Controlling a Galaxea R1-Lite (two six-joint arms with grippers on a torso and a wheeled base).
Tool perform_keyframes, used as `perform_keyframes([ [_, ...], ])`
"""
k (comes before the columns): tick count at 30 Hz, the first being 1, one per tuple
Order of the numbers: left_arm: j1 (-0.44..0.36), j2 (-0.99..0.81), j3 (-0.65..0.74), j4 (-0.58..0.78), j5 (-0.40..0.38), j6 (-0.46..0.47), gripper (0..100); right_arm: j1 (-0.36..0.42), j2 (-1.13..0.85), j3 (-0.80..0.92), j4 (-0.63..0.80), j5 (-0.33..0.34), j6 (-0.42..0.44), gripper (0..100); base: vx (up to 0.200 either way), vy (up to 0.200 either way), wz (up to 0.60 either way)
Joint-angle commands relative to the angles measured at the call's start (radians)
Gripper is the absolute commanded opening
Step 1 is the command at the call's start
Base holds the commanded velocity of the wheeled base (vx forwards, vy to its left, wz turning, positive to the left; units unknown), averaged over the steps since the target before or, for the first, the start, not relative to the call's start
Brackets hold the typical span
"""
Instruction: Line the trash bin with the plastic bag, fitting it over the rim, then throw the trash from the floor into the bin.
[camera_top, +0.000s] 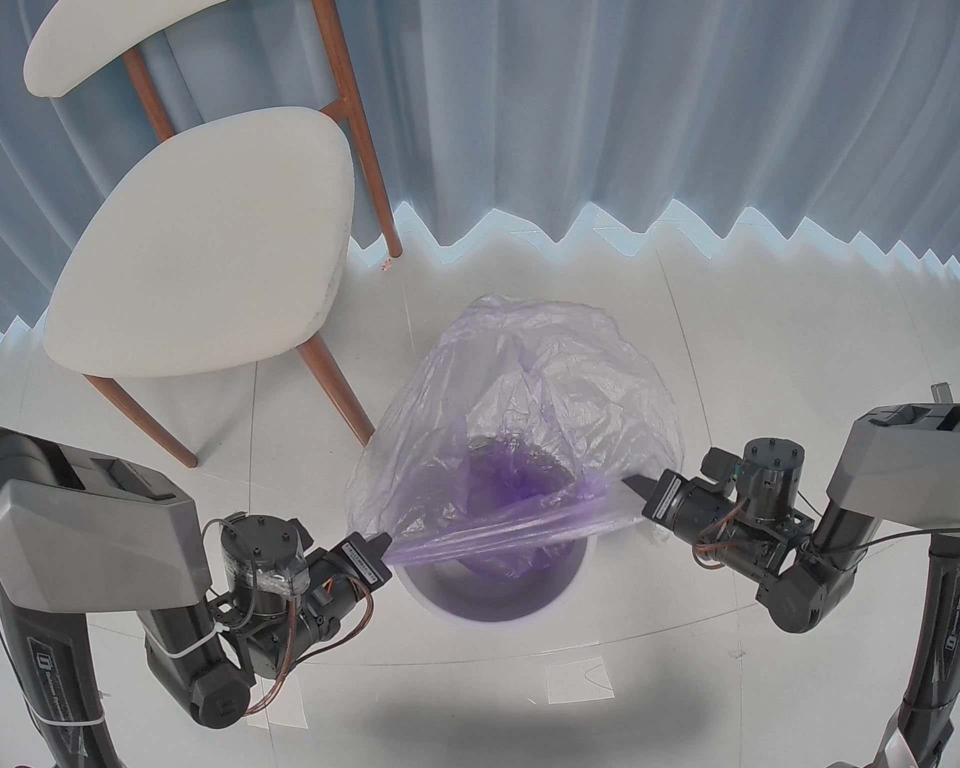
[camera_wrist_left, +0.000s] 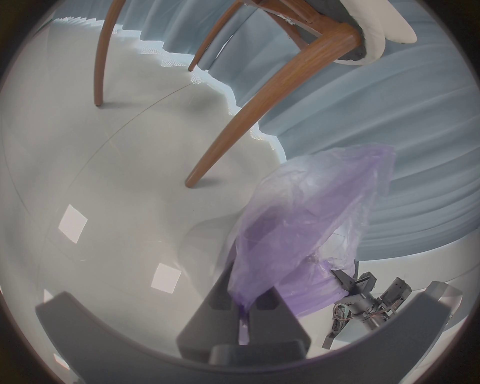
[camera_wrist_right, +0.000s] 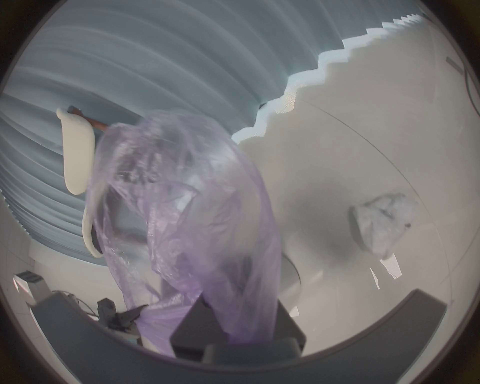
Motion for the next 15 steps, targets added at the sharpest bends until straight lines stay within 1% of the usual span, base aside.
perform_keyframes([
  [1, -0.03, -0.077, 0.138, -0.005, 0.001, 0.003, 0, 0.054, -0.085, 0.167, -0.005, 0.028, 0.0, 0, 0.0, 0.0, 0.0],
  [5, -0.036, -0.049, 0.175, -0.005, 0.005, 0.023, 0, 0.115, -0.076, 0.233, -0.005, 0.024, -0.011, 0, 0.0, 0.0, 0.0],
  [9, -0.022, 0.034, 0.2, -0.006, 0.005, 0.072, 0, 0.166, -0.039, 0.294, -0.03, 0.023, -0.029, 0, 0.0, 0.0, 0.0],
  [11, -0.024, 0.047, 0.209, -0.006, 0.006, 0.078, 0, 0.183, -0.006, 0.311, -0.091, 0.021, -0.029, 0, 0.0, 0.0, 0.0],
  [14, -0.032, 0.061, 0.223, -0.006, 0.003, 0.08, 0, 0.186, 0.071, 0.337, -0.208, 0.015, -0.032, 0, 0.0, 0.0, 0.0],
  [15, -0.033, 0.075, 0.223, -0.006, 0.003, 0.081, 0, 0.188, 0.096, 0.341, -0.209, 0.011, -0.042, 0, 0.0, 0.0, 0.0],
])
